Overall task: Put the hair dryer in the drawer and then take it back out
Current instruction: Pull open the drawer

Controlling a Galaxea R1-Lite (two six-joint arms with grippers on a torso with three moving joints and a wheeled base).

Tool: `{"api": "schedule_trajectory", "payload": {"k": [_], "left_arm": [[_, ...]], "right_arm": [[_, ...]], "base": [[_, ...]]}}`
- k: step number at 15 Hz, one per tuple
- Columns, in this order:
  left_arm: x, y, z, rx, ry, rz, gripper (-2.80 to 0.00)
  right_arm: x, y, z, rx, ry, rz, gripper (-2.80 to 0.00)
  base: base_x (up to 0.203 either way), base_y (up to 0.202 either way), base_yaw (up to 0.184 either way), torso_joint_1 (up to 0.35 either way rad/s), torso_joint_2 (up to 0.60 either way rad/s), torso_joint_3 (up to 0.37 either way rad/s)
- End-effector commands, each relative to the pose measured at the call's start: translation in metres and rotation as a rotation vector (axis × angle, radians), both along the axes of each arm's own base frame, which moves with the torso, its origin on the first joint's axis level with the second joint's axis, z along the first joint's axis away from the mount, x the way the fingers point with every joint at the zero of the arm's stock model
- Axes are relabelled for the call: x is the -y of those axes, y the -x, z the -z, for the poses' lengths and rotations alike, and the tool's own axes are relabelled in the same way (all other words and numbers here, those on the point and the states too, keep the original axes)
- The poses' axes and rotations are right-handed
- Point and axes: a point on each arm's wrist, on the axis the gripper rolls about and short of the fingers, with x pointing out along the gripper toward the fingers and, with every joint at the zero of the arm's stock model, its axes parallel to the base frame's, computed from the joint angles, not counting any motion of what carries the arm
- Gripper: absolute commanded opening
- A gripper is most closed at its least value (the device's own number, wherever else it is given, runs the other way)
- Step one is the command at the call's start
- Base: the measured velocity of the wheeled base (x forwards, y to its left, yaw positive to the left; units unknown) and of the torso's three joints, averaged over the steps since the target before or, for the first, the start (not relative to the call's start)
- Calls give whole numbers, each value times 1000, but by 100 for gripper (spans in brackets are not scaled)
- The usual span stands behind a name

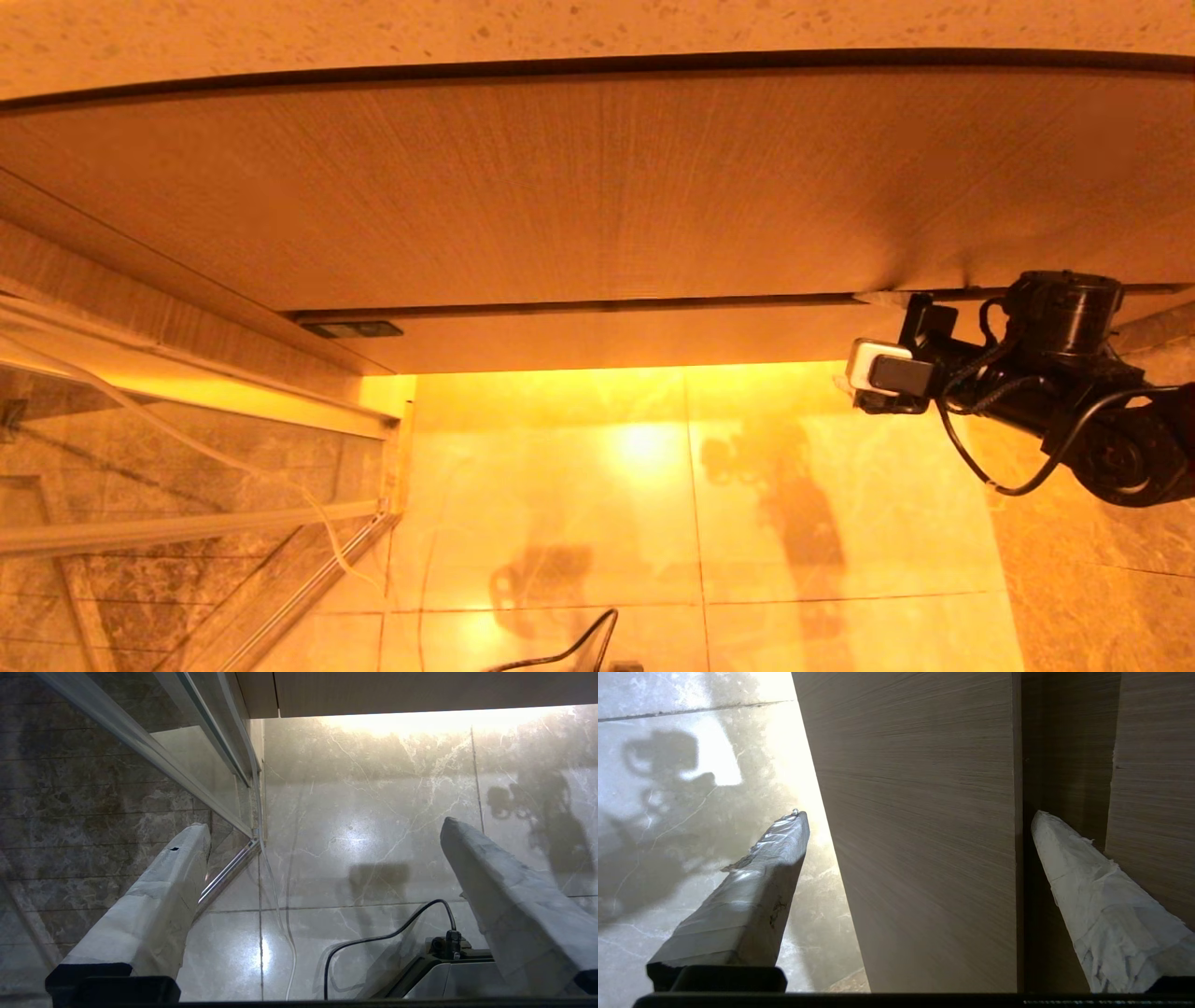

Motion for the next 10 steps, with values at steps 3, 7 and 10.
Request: {"api": "schedule_trajectory", "payload": {"k": [3, 7, 10], "left_arm": [[0, 0, 0, 0, 0, 0, 0], [0, 0, 0, 0, 0, 0, 0], [0, 0, 0, 0, 0, 0, 0]], "right_arm": [[-1, -6, -4, 31, -7, -1, 0], [-1, -9, -3, 38, -18, -1, 0], [-1, -9, 3, 29, -24, 1, 0]], "base": [[0, 0, 0, 0, 0, 0], [0, 0, 0, 0, 0, 0], [0, 0, 0, 0, 0, 0]]}}
